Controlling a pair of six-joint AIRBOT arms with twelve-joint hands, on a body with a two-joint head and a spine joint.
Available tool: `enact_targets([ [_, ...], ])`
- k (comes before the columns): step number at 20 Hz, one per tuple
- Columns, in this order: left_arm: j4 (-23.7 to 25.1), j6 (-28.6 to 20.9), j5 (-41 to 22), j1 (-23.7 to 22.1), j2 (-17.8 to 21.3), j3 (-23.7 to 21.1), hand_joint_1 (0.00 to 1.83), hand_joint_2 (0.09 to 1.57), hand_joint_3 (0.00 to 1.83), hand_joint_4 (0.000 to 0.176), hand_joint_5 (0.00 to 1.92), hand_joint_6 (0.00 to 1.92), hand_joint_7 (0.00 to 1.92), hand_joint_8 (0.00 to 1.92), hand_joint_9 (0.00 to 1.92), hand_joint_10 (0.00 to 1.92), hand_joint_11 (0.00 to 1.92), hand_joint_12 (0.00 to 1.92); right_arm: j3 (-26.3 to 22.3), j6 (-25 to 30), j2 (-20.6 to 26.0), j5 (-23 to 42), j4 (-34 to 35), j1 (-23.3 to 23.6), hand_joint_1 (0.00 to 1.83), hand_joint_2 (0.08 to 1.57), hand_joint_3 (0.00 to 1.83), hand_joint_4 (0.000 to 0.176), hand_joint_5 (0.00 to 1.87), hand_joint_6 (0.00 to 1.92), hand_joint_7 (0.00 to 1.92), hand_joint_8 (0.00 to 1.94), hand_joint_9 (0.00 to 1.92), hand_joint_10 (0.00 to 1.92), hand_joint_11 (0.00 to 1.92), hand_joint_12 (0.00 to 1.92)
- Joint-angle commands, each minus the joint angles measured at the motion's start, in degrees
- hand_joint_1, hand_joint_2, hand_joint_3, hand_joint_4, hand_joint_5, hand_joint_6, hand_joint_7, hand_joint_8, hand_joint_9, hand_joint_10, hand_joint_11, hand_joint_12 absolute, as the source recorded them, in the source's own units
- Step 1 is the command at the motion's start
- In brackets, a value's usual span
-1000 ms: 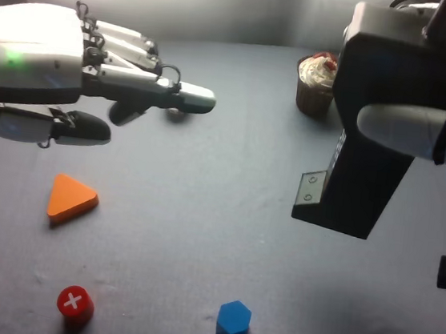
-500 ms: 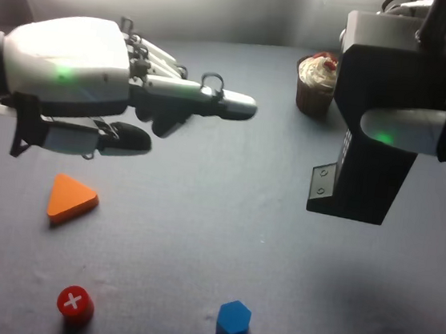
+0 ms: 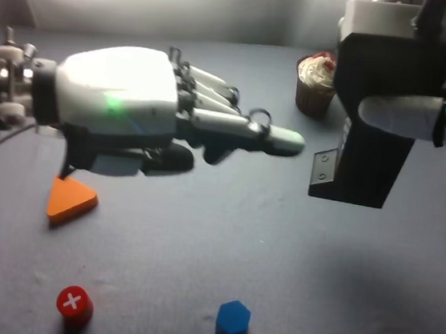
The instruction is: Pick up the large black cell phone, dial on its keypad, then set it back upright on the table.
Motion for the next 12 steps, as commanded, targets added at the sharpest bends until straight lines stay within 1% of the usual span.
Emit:
enact_targets([
  [1, -4.5, 0.6, -3.7, -1.4, -0.2, -0.2, 1.44, 1.33, 0.03, 0.176, 0.05, 0.0, 0.46, 1.67, 0.54, 1.92, 0.43, 1.92, 0.1, 1.2, 0.6, 8.1, 0.5, 1.3, 1.36, 1.17, 0.0, 0.0, 0.88, 0.89, 0.84, 1.25, 0.8, 1.52, 0.81, 1.6],
  [2, -4.5, 0.9, -2.7, -1.4, -0.4, -0.2, 1.44, 1.32, 0.03, 0.176, 0.05, 0.0, 0.47, 1.67, 0.54, 1.92, 0.44, 1.92, 0.2, 1.2, 0.5, 7.6, 0.3, 1.9, 1.36, 1.17, 0.0, 0.0, 0.89, 0.9, 0.84, 1.24, 0.8, 1.51, 0.8, 1.58],
  [3, -4.6, 1.8, -0.9, -1.4, -0.5, -0.2, 1.32, 1.32, 0.03, 0.176, 0.06, 0.0, 0.54, 1.7, 0.63, 1.92, 0.46, 1.92, 0.2, 1.2, 0.4, 6.7, 0.1, 2.8, 1.37, 1.15, 0.0, 0.0, 0.93, 0.88, 0.88, 1.14, 0.84, 1.44, 0.8, 1.53],
  [4, -4.9, 2.2, 0.3, -1.4, -0.5, -0.1, 1.29, 1.32, 0.03, 0.176, 0.06, 0.0, 0.55, 1.71, 0.64, 1.92, 0.48, 1.92, 0.2, 1.2, 0.3, 6.2, 0.0, 3.4, 1.37, 1.15, 0.0, 0.0, 0.92, 0.93, 0.85, 1.16, 0.83, 1.44, 0.76, 1.51],
  [5, -5.9, 3.1, 1.5, -1.4, -0.5, 0.1, 1.41, 1.32, 0.05, 0.171, 0.06, 0.0, 0.49, 1.7, 0.55, 1.92, 0.52, 1.92, 0.2, 1.2, 0.1, 5.5, 0.0, 4.1, 1.37, 1.15, 0.0, 0.0, 0.94, 0.89, 0.85, 1.17, 0.84, 1.43, 0.76, 1.48],
  [6, -6.8, 3.9, 2.6, -1.4, -0.7, 0.4, 1.43, 1.32, 0.05, 0.171, 0.05, 0.0, 0.47, 1.69, 0.52, 1.92, 0.47, 1.92, 0.2, 1.2, 0.0, 5.0, -0.1, 4.7, 1.36, 1.16, 0.0, 0.0, 0.93, 0.95, 0.84, 1.16, 0.83, 1.43, 0.74, 1.46],
  [8, -8.3, 5.2, 3.9, -1.4, -1.0, 0.8, 1.44, 1.32, 0.05, 0.176, 0.05, 0.0, 0.47, 1.68, 0.52, 1.92, 0.32, 1.92, 0.2, 1.2, -0.1, 4.5, -0.2, 5.4, 1.36, 1.16, 0.0, 0.0, 0.92, 0.99, 0.83, 1.16, 0.82, 1.44, 0.75, 1.45],
  [9, -9.1, 5.7, 4.4, -1.4, -1.3, 1.1, 1.44, 1.32, 0.05, 0.176, 0.05, 0.0, 0.47, 1.68, 0.51, 1.92, 0.24, 1.92, 0.2, 1.2, -0.1, 4.1, -0.4, 5.6, 1.46, 1.14, 0.0, 0.0, 0.95, 0.87, 0.85, 1.09, 0.84, 1.29, 0.76, 1.63],
  [10, -9.8, 6.0, 4.6, -1.5, -1.7, 1.5, 1.44, 1.32, 0.05, 0.176, 0.05, 0.0, 0.47, 1.69, 0.51, 1.92, 0.27, 1.92, 0.2, 1.2, -0.1, 3.9, -0.6, 5.7, 1.48, 1.14, 0.0, 0.0, 0.95, 0.88, 0.86, 1.05, 0.85, 1.25, 0.78, 1.66],
  [12, -10.7, 6.4, 5.0, -1.6, -2.2, 1.8, 1.44, 1.32, 0.06, 0.176, 0.05, 0.0, 0.46, 1.71, 0.5, 1.92, 0.15, 1.92, 0.2, 1.2, -0.1, 3.7, -0.8, 5.8, 1.48, 1.13, 0.0, 0.0, 0.94, 0.88, 0.86, 1.05, 0.86, 1.23, 0.78, 1.66],
])
